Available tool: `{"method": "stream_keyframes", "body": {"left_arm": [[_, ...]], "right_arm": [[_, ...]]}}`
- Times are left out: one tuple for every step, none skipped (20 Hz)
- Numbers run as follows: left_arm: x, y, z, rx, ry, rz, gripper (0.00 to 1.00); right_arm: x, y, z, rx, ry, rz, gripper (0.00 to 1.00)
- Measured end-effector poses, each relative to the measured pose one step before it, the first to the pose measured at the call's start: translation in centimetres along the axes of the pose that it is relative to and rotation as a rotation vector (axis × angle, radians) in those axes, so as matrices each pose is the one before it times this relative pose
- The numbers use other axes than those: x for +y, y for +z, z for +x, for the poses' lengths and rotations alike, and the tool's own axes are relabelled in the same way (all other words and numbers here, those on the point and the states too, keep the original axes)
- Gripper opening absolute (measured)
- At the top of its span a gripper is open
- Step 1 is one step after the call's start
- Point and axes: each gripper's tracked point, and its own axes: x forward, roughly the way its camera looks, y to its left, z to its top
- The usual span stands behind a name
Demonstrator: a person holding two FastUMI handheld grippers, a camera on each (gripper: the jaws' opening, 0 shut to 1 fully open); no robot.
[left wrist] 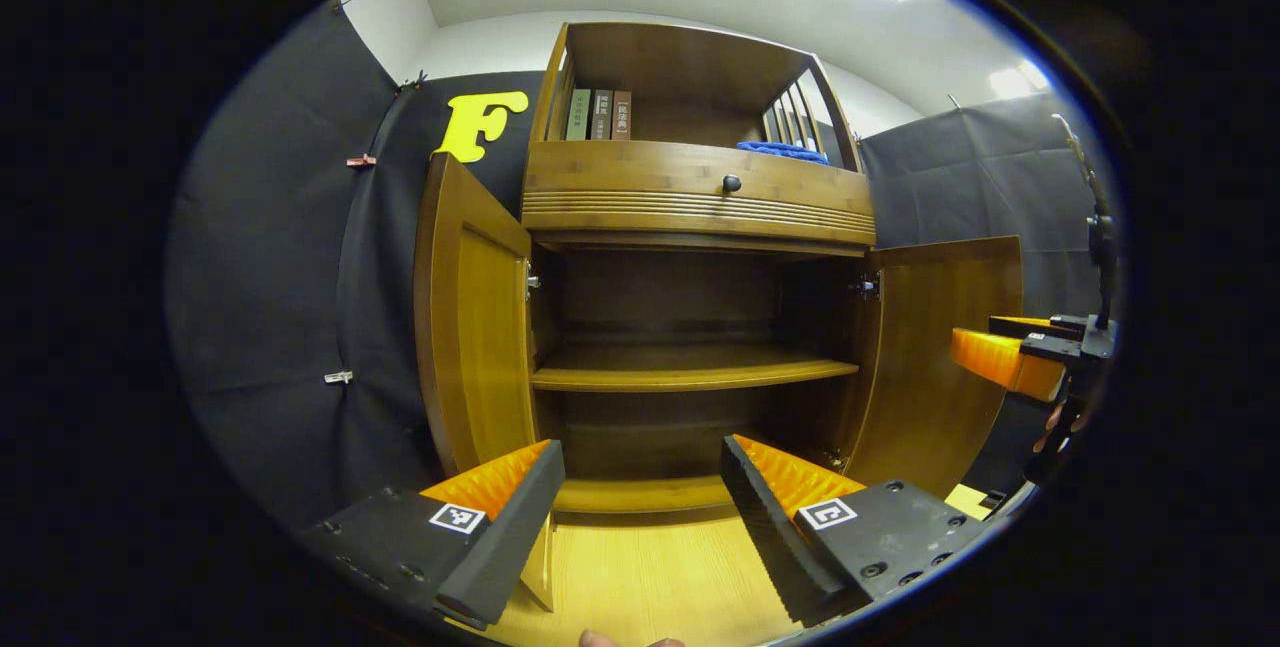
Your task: Open the right door of the double-door shoe cabinet with the right hand, and open the left door with the left hand.
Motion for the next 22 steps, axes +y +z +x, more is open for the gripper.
{"method": "stream_keyframes", "body": {"left_arm": [[0.051, 0.071, -0.023, -0.0021, 0.00207, 0.00181, 0.98], [0.044, -0.002, 0.006, -0.00099, -0.00021, 0.00054, 0.97], [-0.009, 0.039, -0.04, 0.00003, 0.00115, -0.00036, 0.98], [-0.007, -0.084, -0.023, 0.00037, 0.0001, -0.00126, 0.98], [0.025, 0.014, -0.033, -0.0001, 0.0, -0.00144, 0.98], [-0.019, 0.024, -0.02, 0.0004, 0.00002, 0.0, 0.98], [0.044, 0.029, -0.063, -0.00076, 0.00064, 0.00152, 0.98], [-0.004, -0.011, 0.017, -0.00094, -0.00051, 0.00059, 0.98], [-0.038, 0.047, -0.015, -0.00073, -0.00022, -0.00037, 0.98], [0.011, 0.032, -0.042, -0.00149, 0.00026, -0.00071, 0.98], [0.02, 0.052, -0.019, -0.00039, 0.00093, 0.00005, 0.98], [-0.027, -0.065, -0.029, -0.00015, 0.00141, 0.00037, 0.98], [0.021, 0.063, -0.028, -0.00061, 0.00065, -0.0003, 0.98], [0.059, -0.029, -0.067, -0.00131, 0.001, -0.00134, 0.98], [0.012, 0.041, -0.013, -0.0002, 0.00094, -0.00211, 0.98], [-0.006, 0.002, -0.013, -0.00015, 0.00077, -0.00253, 0.98], [-0.019, 0.027, -0.075, -0.00042, 0.00072, -0.00194, 0.98], [0.099, 0.052, -0.082, -0.00173, 0.00189, -0.00129, 0.98], [-0.016, 0.11, -0.032, -0.00232, 0.00112, -0.00074, 0.98], [-0.009, 0.022, -0.036, -0.00088, 0.00072, -0.00013, 0.98], [-0.026, 0.023, -0.042, 0.00017, 0.00056, -0.00053, 0.98], [0.033, -0.082, -0.047, 0.0011, 0.00001, -0.00101, 0.98]], "right_arm": [[-0.057, -0.006, -0.068, 0.00052, -0.00025, -0.00036, 0.94], [0.032, 0.046, -0.009, -0.00057, 0.00075, 0.00099, 0.95], [0.024, 0.0, -0.058, -0.00054, 0.00007, 0.00053, 0.94], [0.025, 0.017, -0.003, -0.00114, 0.0009, -0.00018, 0.95], [-0.003, 0.053, 0.033, -0.00005, 0.00031, -0.00148, 0.95], [0.055, 0.04, -0.015, -0.00067, 0.00025, -0.00149, 0.95], [0.039, 0.025, -0.067, -0.00178, 0.00124, -0.00063, 0.95], [-0.011, 0.061, 0.026, -0.00071, -0.00031, -0.00094, 0.95], [0.038, -0.035, -0.051, -0.00005, 0.00139, -0.0002, 0.95], [0.046, -0.035, -0.005, 0.0006, -0.00008, -0.00015, 0.95], [-0.014, 0.038, -0.096, -0.00007, 0.00117, 0.00025, 0.95], [0.015, -0.003, -0.007, 0.00058, -0.00001, -0.0003, 0.95], [0.044, 0.034, -0.101, -0.00004, 0.00103, -0.00016, 0.95], [0.024, 0.009, -0.006, -0.00069, 0.00063, -0.0006, 0.95], [0.025, 0.053, -0.073, -0.00144, 0.00085, -0.00106, 0.95], [-0.054, 0.032, -0.052, -0.0011, -0.00053, -0.00157, 0.95], [-0.053, 0.102, -0.019, -0.00267, 0.00017, -0.00006, 0.95], [0.062, 0.06, 0.031, -0.00087, 0.00077, 0.00052, 0.95], [-0.061, -0.009, -0.173, -0.00004, 0.00019, -0.00002, 0.95], [0.017, 0.093, -0.038, 0.00003, 0.00065, -0.00079, 0.95], [-0.036, -0.021, -0.012, 0.00029, 0.00064, -0.00146, 0.95], [-0.02, -0.008, -0.045, 0.00111, -0.00028, -0.0017, 0.95]]}}
